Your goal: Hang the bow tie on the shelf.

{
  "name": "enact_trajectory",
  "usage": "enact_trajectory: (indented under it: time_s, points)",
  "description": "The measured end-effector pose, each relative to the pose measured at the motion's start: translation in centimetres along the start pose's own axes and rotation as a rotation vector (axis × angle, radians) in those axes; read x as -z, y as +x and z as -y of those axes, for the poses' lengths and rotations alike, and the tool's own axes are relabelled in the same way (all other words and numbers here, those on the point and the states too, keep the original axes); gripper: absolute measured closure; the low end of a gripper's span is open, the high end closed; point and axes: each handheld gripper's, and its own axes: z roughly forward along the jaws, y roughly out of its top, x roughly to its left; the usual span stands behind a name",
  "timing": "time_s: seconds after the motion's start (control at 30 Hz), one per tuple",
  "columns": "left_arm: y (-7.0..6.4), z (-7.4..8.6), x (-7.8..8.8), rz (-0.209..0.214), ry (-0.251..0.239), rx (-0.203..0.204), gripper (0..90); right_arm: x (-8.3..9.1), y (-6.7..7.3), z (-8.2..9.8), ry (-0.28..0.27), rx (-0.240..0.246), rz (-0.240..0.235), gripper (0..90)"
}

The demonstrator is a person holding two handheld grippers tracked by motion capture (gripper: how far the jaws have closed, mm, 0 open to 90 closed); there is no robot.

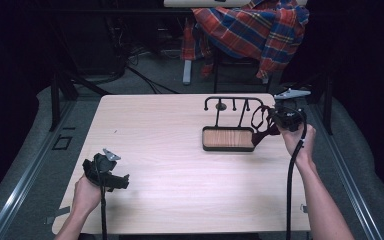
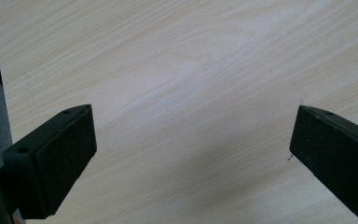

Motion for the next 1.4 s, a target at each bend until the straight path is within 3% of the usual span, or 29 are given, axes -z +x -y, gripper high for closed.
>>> enact_trajectory:
  time_s: [0.53, 1.4]
  points:
    - [-0.1, 0.0, 0.0, 0.003, 0.002, -0.007, 0.8, -1.1, -0.3, -1.1, -0.010, 0.022, 0.013, 89.1]
    - [-0.2, 0.3, 0.0, 0.001, 0.012, -0.012, 0.9, -3.8, -1.4, -0.6, 0.046, -0.026, -0.005, 88.7]
